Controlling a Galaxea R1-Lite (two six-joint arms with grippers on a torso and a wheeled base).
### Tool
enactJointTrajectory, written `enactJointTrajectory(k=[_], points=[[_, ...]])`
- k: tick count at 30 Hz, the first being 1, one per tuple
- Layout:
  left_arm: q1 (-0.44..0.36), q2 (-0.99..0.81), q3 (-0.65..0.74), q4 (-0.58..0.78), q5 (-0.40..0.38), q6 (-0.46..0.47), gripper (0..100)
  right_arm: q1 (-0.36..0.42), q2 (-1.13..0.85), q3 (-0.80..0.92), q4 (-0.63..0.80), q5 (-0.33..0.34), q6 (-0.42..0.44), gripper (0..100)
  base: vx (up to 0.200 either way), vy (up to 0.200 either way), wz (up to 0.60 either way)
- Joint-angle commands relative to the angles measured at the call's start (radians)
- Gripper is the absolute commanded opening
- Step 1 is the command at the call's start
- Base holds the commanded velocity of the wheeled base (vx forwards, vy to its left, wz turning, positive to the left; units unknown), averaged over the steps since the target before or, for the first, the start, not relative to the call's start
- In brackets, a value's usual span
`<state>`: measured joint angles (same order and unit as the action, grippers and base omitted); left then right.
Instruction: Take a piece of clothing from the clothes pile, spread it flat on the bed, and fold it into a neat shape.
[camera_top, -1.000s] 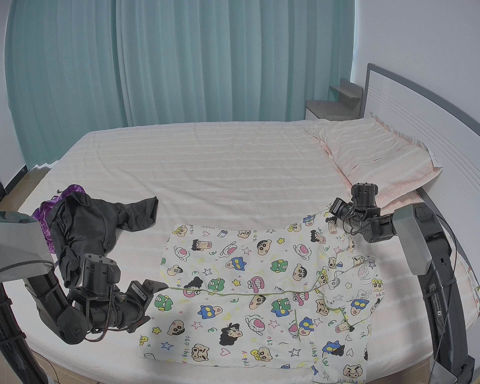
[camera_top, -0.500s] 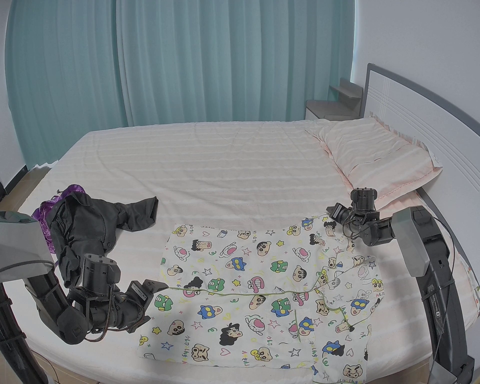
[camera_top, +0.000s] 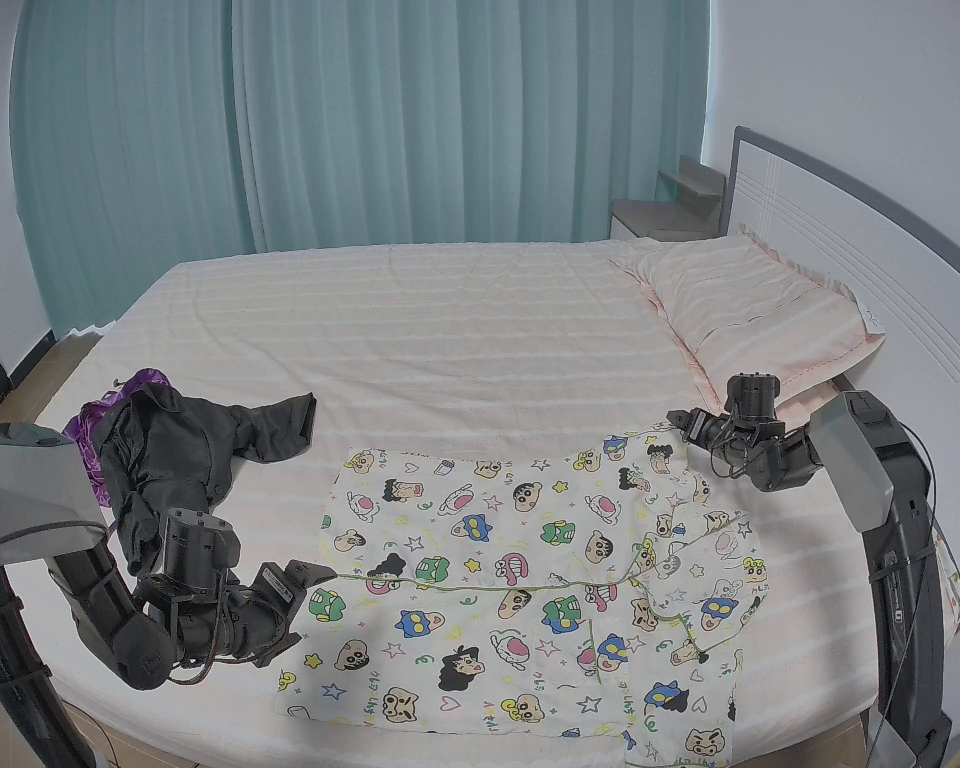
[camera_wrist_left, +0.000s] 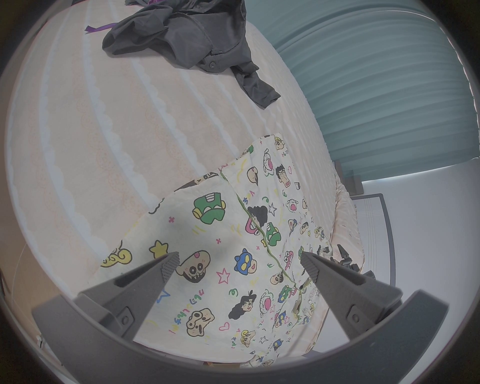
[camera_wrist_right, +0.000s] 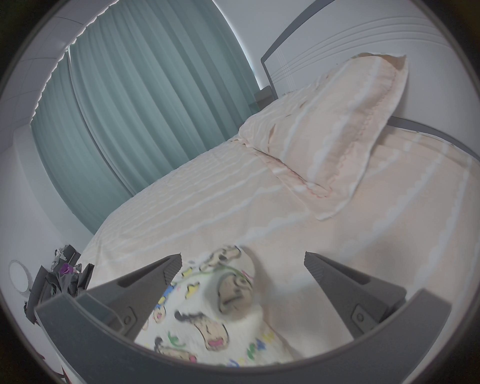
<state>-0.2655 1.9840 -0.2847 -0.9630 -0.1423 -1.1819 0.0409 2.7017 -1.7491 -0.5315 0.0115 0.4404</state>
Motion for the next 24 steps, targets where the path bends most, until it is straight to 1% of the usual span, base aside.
enactJointTrajectory(k=[1,2,4,8,11,12,13,16,19,20,22,24], points=[[-0.001,-0.010,0.016,0.000,-0.019,-0.001,100,-0.024,-0.220,0.369,-0.176,0.002,0.006,100,0.000,0.000,0.00],[-0.001,-0.017,0.021,0.000,-0.023,-0.001,100,-0.019,-0.275,0.474,-0.239,0.002,0.029,100,-0.200,0.000,0.00],[-0.001,-0.022,0.030,0.000,-0.025,-0.001,100,-0.010,-0.353,0.609,-0.321,-0.001,0.070,100,-0.200,0.000,0.00],[0.000,-0.034,0.045,0.000,-0.025,-0.001,100,0.014,-0.488,0.841,-0.421,-0.007,0.109,100,-0.200,0.000,0.00],[0.000,-0.051,0.058,0.000,-0.026,-0.001,100,0.036,-0.568,1.002,-0.496,-0.027,0.135,100,-0.200,0.000,0.00],[0.000,-0.051,0.058,0.000,-0.026,-0.001,100,0.036,-0.568,1.002,-0.496,-0.027,0.135,100,-0.200,0.000,0.00],[0.000,-0.059,0.064,0.000,-0.026,-0.001,100,0.057,-0.612,1.111,-0.550,-0.044,0.165,100,-0.200,0.000,0.00],[-0.001,-0.060,0.067,0.000,-0.033,-0.001,100,0.073,-0.648,1.234,-0.621,-0.065,0.189,100,-0.200,0.000,0.00],[-0.001,-0.063,0.068,0.000,-0.042,-0.001,100,0.082,-0.678,1.360,-0.683,-0.081,0.204,100,0.000,0.000,0.00],[-0.001,-0.063,0.068,0.000,-0.042,-0.001,100,0.082,-0.678,1.360,-0.683,-0.081,0.204,100,0.000,0.000,0.00],[-0.001,-0.063,0.068,0.000,-0.042,0.001,100,0.119,-0.701,1.481,-0.763,-0.085,0.300,100,0.000,0.000,0.00],[-0.001,-0.063,0.068,0.000,-0.042,0.001,100,0.132,-0.708,1.516,-0.786,-0.085,0.333,100,0.000,0.000,0.00]])
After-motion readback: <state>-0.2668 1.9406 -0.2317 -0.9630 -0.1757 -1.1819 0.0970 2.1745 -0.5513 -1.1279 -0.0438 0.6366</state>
